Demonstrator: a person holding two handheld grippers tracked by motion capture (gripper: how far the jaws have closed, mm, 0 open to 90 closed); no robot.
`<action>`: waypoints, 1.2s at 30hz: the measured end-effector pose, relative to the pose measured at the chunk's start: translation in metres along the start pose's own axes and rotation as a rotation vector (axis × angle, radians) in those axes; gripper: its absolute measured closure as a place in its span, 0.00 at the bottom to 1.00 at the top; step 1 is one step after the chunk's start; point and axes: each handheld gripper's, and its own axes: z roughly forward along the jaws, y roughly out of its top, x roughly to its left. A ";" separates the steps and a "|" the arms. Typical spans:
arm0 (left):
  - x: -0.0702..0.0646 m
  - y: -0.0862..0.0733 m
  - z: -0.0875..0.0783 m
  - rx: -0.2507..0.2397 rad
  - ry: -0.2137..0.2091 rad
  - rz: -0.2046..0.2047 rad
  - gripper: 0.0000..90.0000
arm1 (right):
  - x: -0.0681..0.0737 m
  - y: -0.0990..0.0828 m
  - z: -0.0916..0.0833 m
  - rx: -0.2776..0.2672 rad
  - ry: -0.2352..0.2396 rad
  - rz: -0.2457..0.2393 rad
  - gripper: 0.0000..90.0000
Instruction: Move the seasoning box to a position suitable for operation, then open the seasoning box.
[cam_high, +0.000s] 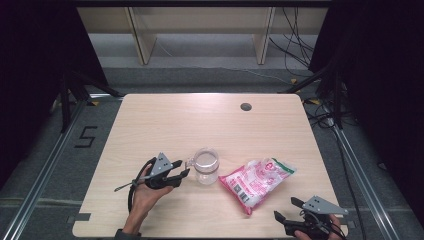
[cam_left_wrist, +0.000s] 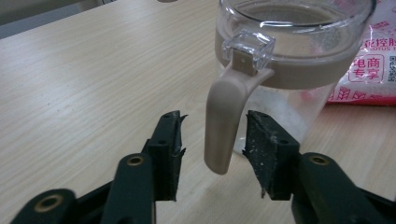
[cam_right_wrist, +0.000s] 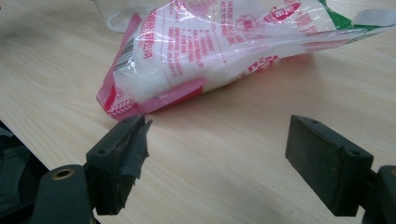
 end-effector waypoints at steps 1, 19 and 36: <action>0.000 0.000 0.000 0.000 0.000 0.000 0.56 | 0.000 0.000 0.000 0.002 -0.002 0.003 0.24; -0.001 0.010 -0.029 -0.037 -0.010 -0.117 0.38 | -0.001 0.001 0.001 -0.012 -0.009 -0.046 0.24; -0.009 0.031 -0.034 -0.151 0.002 -0.024 0.99 | 0.000 -0.003 -0.002 -0.019 -0.018 -0.026 0.24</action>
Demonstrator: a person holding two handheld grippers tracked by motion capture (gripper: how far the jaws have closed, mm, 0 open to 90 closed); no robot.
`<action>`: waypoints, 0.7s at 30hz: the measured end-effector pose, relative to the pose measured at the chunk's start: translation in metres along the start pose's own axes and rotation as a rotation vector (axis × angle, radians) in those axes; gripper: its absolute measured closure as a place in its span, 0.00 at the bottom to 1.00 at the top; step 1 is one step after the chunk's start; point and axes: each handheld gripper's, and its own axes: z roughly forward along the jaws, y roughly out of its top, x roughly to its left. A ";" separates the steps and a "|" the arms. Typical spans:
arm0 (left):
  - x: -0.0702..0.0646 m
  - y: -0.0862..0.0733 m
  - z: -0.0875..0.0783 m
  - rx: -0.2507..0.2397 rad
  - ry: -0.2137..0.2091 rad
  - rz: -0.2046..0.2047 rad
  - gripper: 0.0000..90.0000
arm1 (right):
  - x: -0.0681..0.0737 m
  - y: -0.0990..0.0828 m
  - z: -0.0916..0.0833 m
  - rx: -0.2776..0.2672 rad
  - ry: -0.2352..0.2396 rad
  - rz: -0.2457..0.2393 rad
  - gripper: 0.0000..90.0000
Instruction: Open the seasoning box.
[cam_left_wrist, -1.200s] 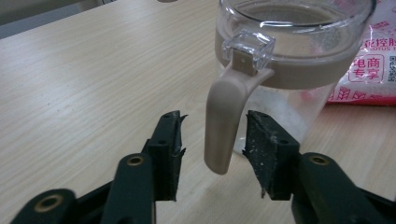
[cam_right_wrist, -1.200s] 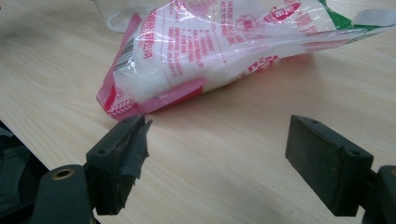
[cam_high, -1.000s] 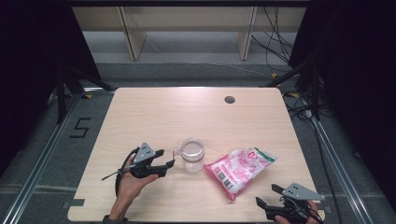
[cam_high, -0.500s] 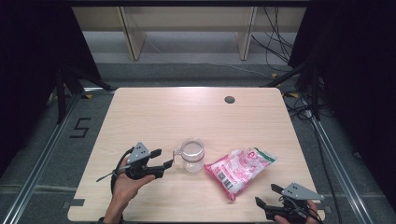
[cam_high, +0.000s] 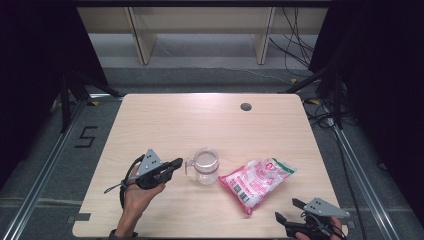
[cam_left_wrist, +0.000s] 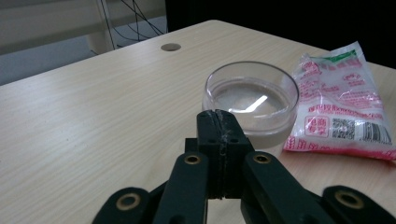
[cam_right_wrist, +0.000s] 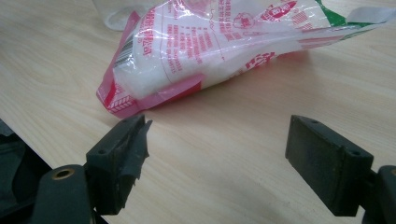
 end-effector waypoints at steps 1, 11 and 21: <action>0.001 0.002 0.002 0.004 -0.004 0.008 0.99 | 0.002 0.000 0.000 0.006 0.002 0.020 0.24; 0.000 0.005 0.018 0.012 -0.025 -0.013 0.99 | 0.002 0.000 -0.001 0.003 0.002 0.024 0.24; 0.005 0.004 0.024 0.005 -0.029 -0.021 0.99 | 0.001 0.001 0.000 -0.013 0.014 -0.004 0.22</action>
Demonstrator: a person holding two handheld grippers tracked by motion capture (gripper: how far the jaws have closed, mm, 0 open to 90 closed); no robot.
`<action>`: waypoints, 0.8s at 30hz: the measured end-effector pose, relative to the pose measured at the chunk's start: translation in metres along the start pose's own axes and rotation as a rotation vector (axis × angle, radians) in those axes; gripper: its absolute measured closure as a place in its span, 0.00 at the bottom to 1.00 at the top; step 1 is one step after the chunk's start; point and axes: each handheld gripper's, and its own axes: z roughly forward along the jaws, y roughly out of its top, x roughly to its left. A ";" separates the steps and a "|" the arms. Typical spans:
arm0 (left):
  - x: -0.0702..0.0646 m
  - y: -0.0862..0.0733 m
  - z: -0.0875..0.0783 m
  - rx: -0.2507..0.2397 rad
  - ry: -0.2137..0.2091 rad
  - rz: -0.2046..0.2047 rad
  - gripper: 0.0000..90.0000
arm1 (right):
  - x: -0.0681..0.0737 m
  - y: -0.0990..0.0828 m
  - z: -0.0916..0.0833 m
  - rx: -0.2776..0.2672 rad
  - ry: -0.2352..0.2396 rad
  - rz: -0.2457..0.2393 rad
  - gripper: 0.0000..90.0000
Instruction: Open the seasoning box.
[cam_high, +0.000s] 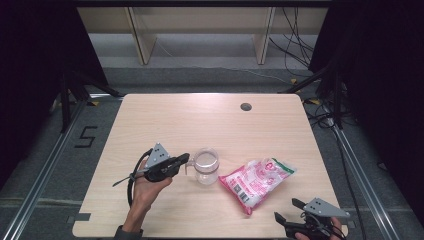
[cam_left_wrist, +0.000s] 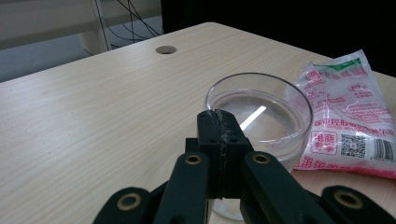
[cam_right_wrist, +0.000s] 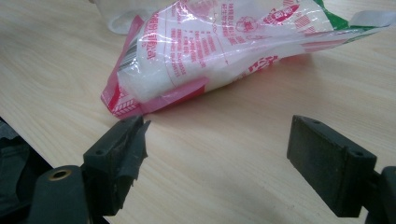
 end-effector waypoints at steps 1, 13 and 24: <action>-0.001 0.000 0.001 0.006 0.010 -0.008 0.99 | 0.000 0.000 0.000 -0.005 -0.004 0.008 0.21; -0.001 -0.001 0.004 0.007 -0.006 -0.004 0.99 | 0.004 0.002 0.000 -0.039 -0.008 0.017 0.17; -0.001 -0.002 0.004 0.004 -0.007 -0.010 0.99 | 0.016 0.015 0.007 -0.060 0.026 -0.045 0.17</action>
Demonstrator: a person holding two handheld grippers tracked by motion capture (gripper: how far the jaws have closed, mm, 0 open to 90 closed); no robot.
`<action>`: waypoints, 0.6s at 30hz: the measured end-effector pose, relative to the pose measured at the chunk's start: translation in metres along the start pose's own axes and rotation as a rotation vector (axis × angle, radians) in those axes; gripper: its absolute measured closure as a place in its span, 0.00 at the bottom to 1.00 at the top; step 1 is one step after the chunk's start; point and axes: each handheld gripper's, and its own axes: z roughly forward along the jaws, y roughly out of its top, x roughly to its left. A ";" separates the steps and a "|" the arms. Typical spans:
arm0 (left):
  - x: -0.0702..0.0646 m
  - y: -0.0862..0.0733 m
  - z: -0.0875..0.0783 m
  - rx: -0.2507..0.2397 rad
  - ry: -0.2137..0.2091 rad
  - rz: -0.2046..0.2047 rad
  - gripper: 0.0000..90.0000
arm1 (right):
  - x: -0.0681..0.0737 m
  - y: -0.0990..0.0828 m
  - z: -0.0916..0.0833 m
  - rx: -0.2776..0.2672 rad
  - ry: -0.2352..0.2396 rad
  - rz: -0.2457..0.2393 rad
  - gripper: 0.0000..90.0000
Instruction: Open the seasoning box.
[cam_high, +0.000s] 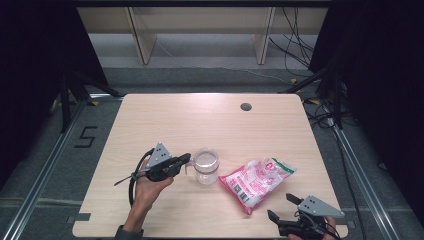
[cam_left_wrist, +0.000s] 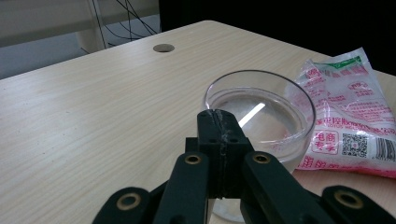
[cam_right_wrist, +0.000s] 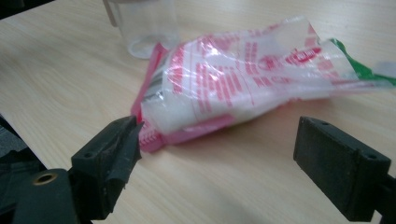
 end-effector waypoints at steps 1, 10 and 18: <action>0.000 0.000 0.000 -0.001 0.004 0.003 0.99 | 0.002 0.002 0.002 -0.009 0.007 0.002 0.17; 0.002 -0.001 -0.003 0.001 0.011 -0.006 0.99 | 0.016 0.026 0.023 -0.007 0.086 -0.093 0.37; 0.001 0.000 -0.002 0.007 0.008 0.010 0.99 | 0.023 0.048 0.054 0.007 0.100 -0.166 0.51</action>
